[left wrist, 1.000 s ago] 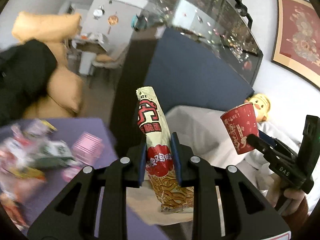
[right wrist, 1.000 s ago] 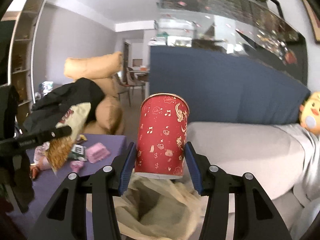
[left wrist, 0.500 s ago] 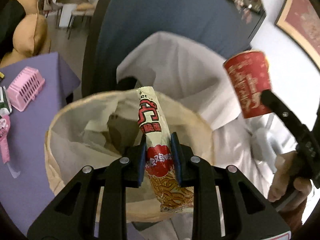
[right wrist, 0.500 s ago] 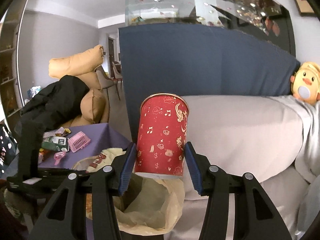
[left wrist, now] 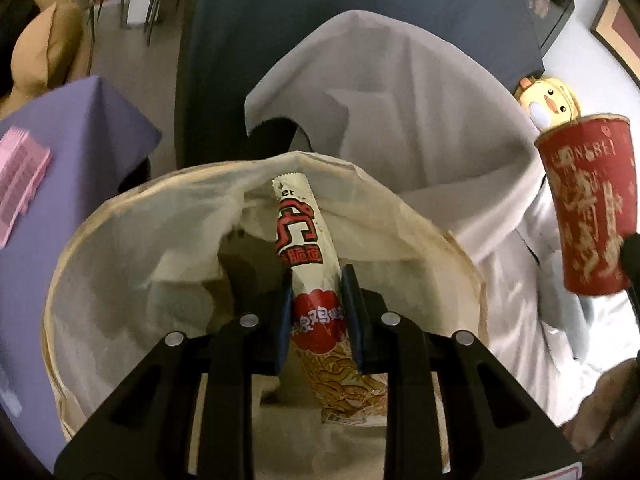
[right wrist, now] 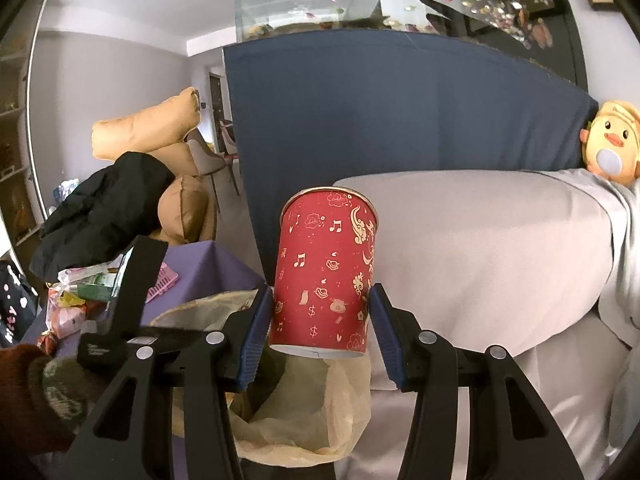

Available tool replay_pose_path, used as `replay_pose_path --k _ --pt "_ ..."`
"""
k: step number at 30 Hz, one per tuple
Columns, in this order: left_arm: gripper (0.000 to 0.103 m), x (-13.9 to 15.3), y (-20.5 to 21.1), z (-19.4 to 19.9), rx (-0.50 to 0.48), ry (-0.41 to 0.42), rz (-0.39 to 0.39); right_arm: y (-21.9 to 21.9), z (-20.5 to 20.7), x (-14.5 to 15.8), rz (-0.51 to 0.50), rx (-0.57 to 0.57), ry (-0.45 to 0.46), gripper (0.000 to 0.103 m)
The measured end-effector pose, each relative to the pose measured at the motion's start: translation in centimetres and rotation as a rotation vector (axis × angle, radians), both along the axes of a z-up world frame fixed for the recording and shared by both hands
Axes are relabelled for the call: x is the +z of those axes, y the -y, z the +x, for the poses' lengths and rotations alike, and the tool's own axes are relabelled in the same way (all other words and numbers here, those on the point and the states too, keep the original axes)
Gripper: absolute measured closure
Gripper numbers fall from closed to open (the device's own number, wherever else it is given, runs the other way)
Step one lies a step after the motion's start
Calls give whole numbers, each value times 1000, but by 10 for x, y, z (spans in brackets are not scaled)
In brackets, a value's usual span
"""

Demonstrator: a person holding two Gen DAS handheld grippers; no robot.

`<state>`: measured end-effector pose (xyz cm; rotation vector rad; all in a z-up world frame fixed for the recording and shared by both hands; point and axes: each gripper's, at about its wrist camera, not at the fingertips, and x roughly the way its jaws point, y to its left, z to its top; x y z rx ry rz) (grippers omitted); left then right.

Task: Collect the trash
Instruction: 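Carry the snack stick and red cup over the trash bag with both grippers, then open both grippers to drop the snack stick and cup into the bag, then grasp the pink lollipop card with the right gripper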

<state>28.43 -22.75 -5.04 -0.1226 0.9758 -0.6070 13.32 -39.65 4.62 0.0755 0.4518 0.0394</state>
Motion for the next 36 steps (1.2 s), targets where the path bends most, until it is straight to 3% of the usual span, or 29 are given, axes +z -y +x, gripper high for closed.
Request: replay_pose_path --k 2,6,9,16,27,36 --pt "79 -5 2 1 -8 7 8 0 1 -3 0 -1 -8 56" --pt "58 -13 -10 -2 -15 -58 -47 -3 2 -7 -11 -1 -8 56" --pt "53 -3 -21 -11 -25 -48 -67 -5 3 -10 -7 5 -14 56" --pt "53 31 -78 -62 25 79 7 -32 18 -19 7 88 -39 56" --pt "53 55 -194 -128 218 251 58 -86 58 -58 -34 137 -89 56" --pt "52 37 -265 -134 374 241 42 -105 59 -60 -54 149 -143 55"
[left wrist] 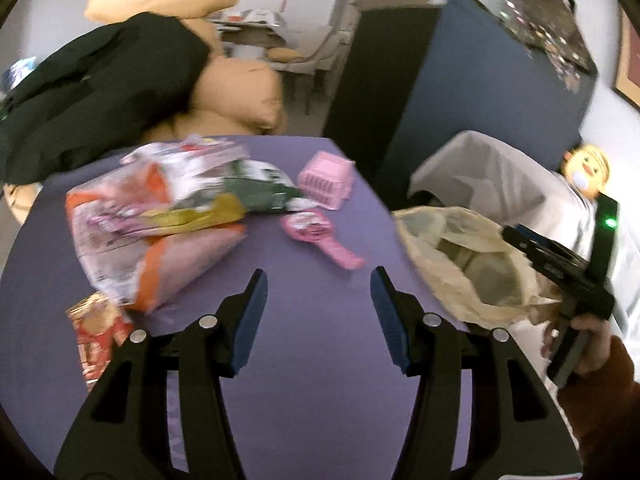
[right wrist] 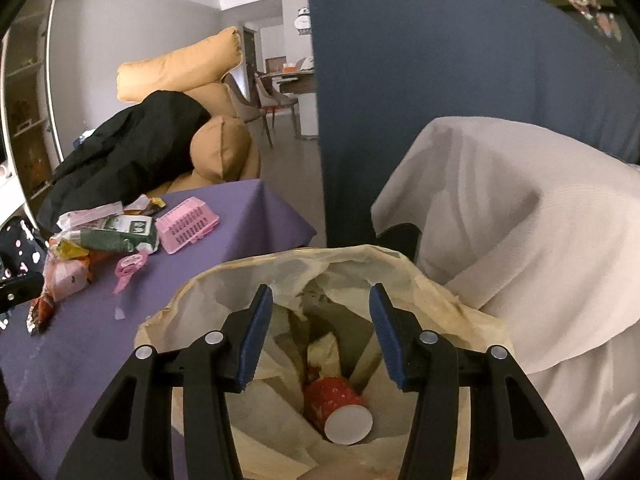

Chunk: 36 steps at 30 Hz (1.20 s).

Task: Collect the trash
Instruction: 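Grasp the pink lollipop card with the right gripper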

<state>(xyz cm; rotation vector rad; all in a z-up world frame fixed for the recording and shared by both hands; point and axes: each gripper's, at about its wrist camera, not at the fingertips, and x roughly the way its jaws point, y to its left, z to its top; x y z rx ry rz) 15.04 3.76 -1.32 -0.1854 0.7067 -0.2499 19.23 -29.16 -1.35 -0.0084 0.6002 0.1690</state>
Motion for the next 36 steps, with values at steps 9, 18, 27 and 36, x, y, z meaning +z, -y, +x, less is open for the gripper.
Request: replay_pose_path --k 9,18,27,36 --pt "52 -7 -74 -11 191 -2 7 -55 -4 20 9 145 -32 44" --pt "52 -27 -156 -32 361 -56 -25 -122 6 9 -18 245 -112 44" --pt "52 -47 -176 -45 336 -107 -82 -173 22 -10 -57 322 -172 44" --pt "52 -49 -170 -43 286 -102 -109 -214 71 -31 -105 358 -264 44"
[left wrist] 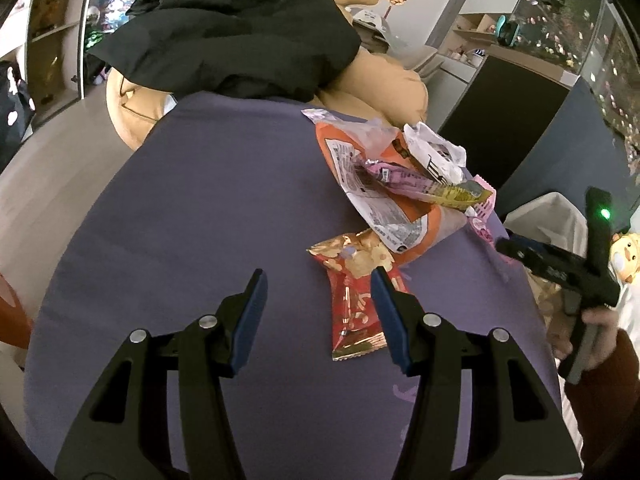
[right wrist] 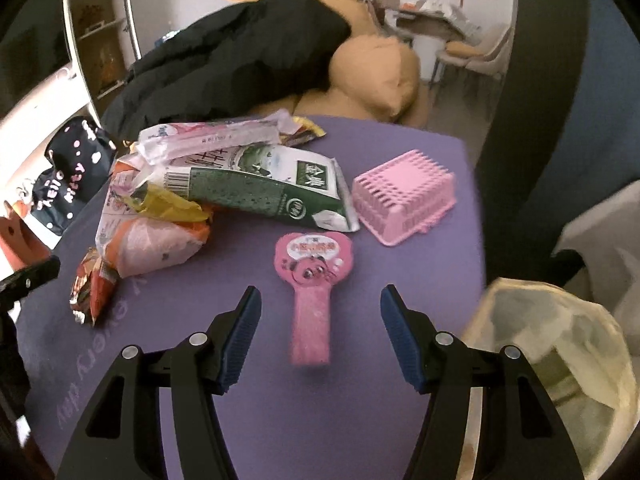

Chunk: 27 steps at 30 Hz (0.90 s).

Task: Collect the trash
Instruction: 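Grasp the pink lollipop card with the right gripper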

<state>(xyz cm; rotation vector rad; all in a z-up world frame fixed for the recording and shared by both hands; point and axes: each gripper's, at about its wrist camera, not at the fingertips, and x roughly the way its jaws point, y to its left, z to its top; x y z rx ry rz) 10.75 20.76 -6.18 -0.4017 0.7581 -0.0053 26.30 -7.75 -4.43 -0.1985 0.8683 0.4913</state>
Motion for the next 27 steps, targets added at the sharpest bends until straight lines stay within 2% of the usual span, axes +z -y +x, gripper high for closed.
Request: replay_pose_path --k 10,11,12,13,15,20,27 --pt "52 -5 4 3 -20 -23 -16 -30 19 -16 -110 27 21 45" --pt "52 -6 6 3 -24 -26 -19 -28 20 -16 -102 24 14 47" --pt "52 -6 7 4 -26 -29 -22 -24 20 -17 -83 24 0 54" --pt "52 -7 8 5 -29 -32 -27 -20 21 -17 -60 25 -13 55" --pt "52 -8 11 8 -33 -41 -41 -11 20 -17 -17 19 -34 55" --pt "52 -11 20 18 -29 -61 -57 7 7 -11 7 -8 -44 56" --pt "52 -14 42 40 -25 -99 17 25 -2 7 70 -29 -24 56"
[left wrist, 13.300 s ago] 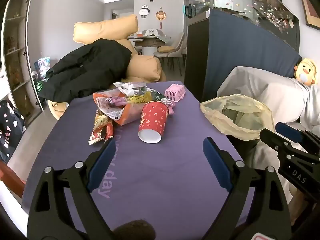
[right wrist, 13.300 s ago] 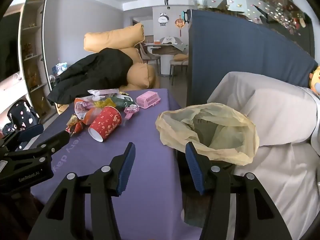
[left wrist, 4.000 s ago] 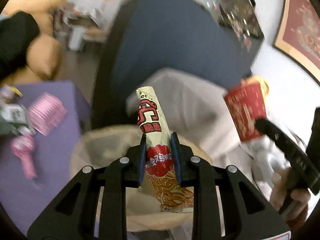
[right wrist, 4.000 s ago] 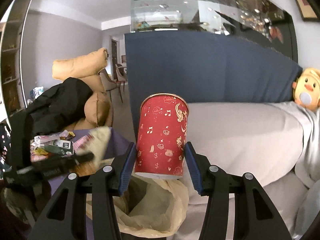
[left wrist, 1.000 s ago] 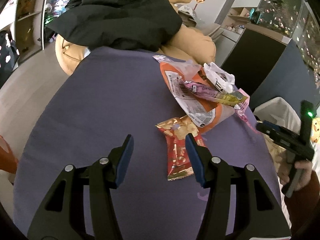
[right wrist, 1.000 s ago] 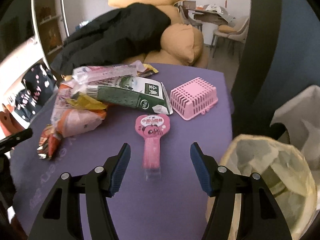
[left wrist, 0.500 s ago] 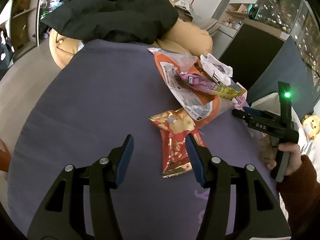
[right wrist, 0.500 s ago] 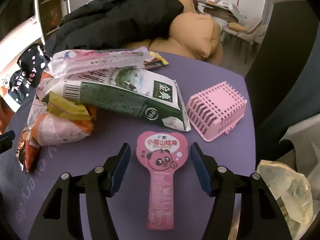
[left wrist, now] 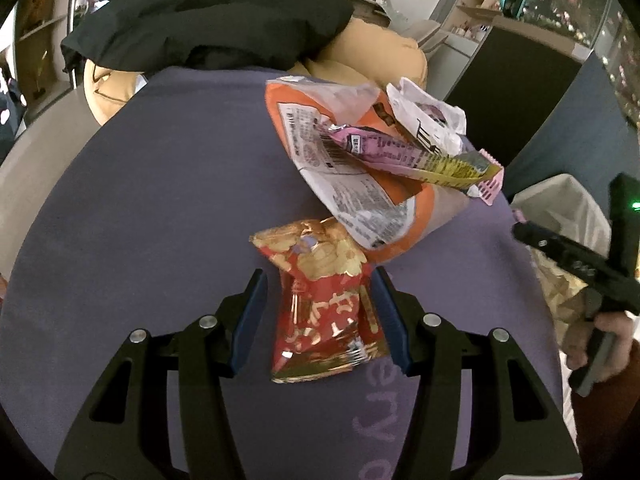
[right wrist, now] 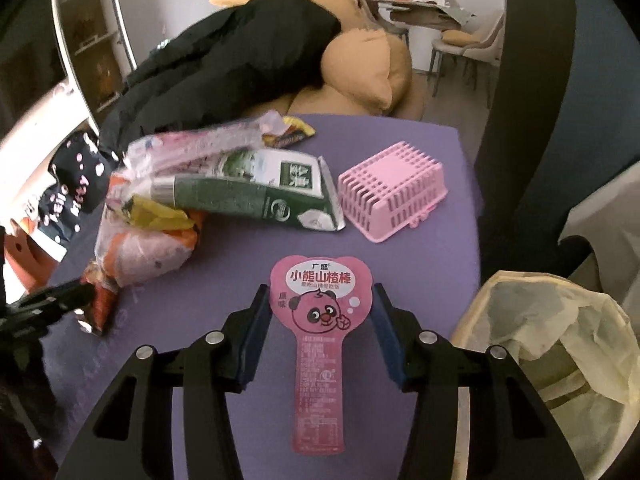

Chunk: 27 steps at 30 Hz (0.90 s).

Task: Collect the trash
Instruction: 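Grasp the pink lollipop card with the right gripper, then grasp the red snack packet with the left gripper while right holds the card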

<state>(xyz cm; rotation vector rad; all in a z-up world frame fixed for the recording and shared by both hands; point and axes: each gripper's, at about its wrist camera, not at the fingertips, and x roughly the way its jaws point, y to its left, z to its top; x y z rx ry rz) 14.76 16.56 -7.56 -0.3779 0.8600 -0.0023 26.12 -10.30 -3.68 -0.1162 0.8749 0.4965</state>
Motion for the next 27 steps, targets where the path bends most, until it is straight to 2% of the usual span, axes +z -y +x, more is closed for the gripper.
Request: replay_pose_path --k 6,7,9,14,27 --pt "54 -4 10 13 28 -42 28 13 -6 10 20 -5 -3 56" --pt "60 -4 11 13 26 -45 20 14 -9 13 9 -1 8 56" --pt "66 -3 14 13 17 -53 8 16 -14 18 -12 6 36 56" --pt "68 8 19 4 4 -29 12 26 -30 38 -58 22 119 56" --pt "68 89 53 -4 -45 130 48 60 -52 85 -43 -7 244 56"
